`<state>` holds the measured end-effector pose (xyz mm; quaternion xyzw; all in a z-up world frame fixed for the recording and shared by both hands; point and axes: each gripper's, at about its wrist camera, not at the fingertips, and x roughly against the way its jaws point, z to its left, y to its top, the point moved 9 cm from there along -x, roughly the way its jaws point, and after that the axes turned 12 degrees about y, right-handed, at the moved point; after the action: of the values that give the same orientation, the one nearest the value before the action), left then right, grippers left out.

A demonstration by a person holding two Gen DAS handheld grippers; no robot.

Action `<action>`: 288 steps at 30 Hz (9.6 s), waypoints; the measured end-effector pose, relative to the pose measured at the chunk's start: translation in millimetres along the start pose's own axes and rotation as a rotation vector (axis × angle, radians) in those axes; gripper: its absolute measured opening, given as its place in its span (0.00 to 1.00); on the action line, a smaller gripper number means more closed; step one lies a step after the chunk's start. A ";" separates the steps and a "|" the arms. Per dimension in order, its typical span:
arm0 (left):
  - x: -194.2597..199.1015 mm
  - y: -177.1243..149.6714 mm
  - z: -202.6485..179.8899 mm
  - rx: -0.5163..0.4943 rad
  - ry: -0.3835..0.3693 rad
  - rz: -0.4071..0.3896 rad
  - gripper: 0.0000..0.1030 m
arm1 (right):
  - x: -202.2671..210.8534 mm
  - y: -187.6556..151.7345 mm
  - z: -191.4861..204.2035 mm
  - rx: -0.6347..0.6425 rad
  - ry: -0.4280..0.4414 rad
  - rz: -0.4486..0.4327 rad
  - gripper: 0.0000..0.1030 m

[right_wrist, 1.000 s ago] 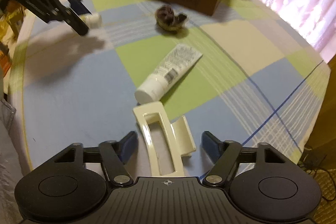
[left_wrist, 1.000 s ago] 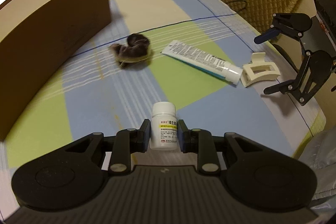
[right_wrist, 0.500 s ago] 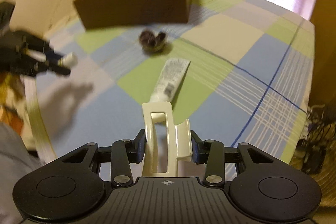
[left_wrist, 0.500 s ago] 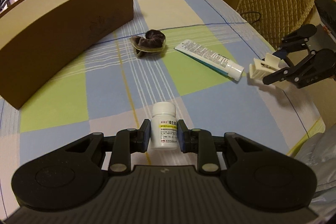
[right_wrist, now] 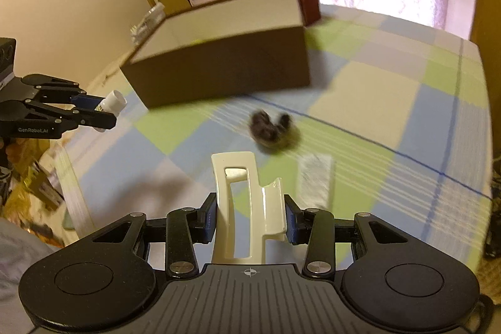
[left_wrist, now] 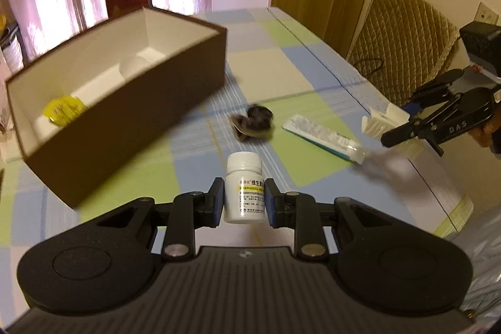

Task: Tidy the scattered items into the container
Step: 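Carry the pill bottle and hair clip over the brown box, then open both tools to drop the pill bottle and hair clip into the box, then withdraw both tools from the box toward the hair tie and tube, then grasp the dark hair tie with the left tool while the right tool grasps the white tube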

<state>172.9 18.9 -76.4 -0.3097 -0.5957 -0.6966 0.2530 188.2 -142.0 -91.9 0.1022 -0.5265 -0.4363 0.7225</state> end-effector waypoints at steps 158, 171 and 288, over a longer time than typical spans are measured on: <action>-110.2 106.4 209.2 0.011 0.258 0.172 0.85 | -175.7 214.5 10.3 0.130 -0.179 0.079 0.95; -74.3 89.1 188.7 0.040 0.282 0.155 0.87 | -141.9 186.8 27.5 0.135 -0.182 0.038 0.95; -140.2 35.6 -57.6 -0.359 -0.033 0.060 0.59 | -7.0 -69.4 -105.9 -0.339 -0.460 0.019 0.34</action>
<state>286.4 -46.0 -160.9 -0.3788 -0.4561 -0.7788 0.2046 241.5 -211.4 -183.7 -0.1268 -0.5971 -0.5231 0.5948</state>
